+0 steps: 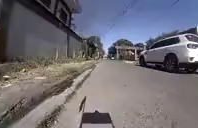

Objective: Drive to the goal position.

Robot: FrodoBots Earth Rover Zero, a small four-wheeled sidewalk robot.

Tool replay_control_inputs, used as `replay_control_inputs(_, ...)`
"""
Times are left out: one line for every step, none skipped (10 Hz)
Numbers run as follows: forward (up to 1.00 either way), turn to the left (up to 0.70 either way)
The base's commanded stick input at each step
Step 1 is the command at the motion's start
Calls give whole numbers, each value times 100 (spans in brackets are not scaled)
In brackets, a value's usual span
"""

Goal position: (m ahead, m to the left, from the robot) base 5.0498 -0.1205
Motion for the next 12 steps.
replay_control_inputs(70,-2)
replay_control_inputs(70,-2)
replay_control_inputs(70,-2)
replay_control_inputs(70,-2)
replay_control_inputs(70,-2)
replay_control_inputs(70,-2)
replay_control_inputs(70,-2)
replay_control_inputs(70,-2)
replay_control_inputs(70,-2)
replay_control_inputs(70,-2)
replay_control_inputs(70,-2)
replay_control_inputs(70,-2)
